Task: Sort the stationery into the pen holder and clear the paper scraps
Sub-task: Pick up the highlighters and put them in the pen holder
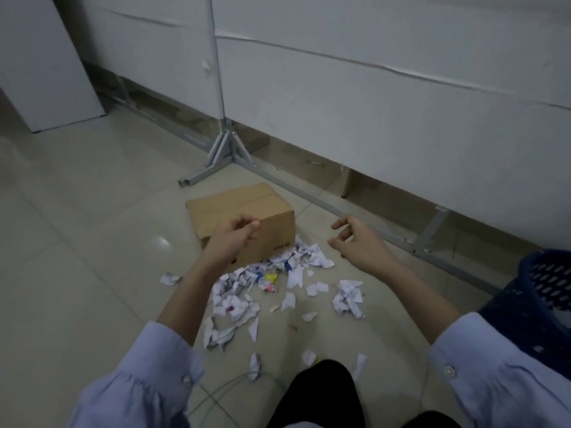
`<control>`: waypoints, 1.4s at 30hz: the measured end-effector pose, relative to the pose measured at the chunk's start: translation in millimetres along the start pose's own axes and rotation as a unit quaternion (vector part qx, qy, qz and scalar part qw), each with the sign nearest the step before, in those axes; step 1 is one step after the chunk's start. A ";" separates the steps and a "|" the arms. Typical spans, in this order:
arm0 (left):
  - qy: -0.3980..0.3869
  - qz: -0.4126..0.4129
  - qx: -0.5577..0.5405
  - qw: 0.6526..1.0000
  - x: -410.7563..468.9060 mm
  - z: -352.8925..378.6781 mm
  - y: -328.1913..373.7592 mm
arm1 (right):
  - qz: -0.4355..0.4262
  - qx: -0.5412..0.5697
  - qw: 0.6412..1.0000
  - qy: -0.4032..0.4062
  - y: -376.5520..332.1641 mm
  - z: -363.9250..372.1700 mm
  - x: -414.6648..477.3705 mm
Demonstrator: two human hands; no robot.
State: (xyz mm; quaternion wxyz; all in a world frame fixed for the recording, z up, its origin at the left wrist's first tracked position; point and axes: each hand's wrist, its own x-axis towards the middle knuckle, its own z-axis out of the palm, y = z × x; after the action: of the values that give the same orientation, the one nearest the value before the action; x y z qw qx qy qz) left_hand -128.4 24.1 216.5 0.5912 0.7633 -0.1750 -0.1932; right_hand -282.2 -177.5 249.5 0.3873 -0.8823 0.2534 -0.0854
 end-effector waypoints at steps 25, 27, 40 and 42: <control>0.070 -0.244 -0.003 0.967 55.6 30.9 -224.1 | 0.128 -0.032 0.962 -0.238 124.1 208.5 73.7; 0.062 -0.241 0.013 0.969 73.6 36.6 -237.5 | 0.121 -0.053 0.959 -0.252 134.9 225.8 94.1; 0.024 -0.221 0.151 0.963 117.6 45.8 -287.1 | -0.033 -0.193 0.941 -0.278 175.3 297.8 165.0; 0.048 -0.225 0.174 0.957 121.1 41.7 -291.7 | -0.054 -0.207 0.932 -0.292 176.4 304.3 168.6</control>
State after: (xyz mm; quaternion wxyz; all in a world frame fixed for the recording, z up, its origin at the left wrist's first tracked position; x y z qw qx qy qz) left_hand -33.3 -0.8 -86.6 0.3978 0.8825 -0.0008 -0.2508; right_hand -99.4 -170.1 -95.0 0.2478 -0.9413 0.0927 0.2097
